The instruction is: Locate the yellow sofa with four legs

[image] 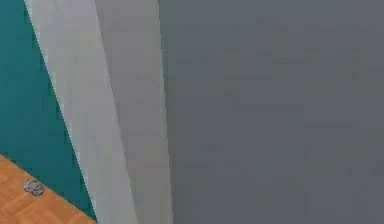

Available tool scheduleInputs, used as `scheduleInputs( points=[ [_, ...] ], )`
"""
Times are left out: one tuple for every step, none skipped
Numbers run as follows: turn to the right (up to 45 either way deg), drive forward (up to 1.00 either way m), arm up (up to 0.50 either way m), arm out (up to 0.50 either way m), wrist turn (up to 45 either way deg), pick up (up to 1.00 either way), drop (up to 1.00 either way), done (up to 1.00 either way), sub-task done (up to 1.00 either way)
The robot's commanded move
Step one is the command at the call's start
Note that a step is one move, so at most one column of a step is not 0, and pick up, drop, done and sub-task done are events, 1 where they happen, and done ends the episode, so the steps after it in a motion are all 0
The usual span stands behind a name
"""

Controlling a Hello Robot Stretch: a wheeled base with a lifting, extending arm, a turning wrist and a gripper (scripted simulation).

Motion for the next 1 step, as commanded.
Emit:
scheduleInputs(
  points=[
    [-45.0,0.00,0.00,0.00,0.0,0.00,0.00,0.00,0.00]
  ],
)
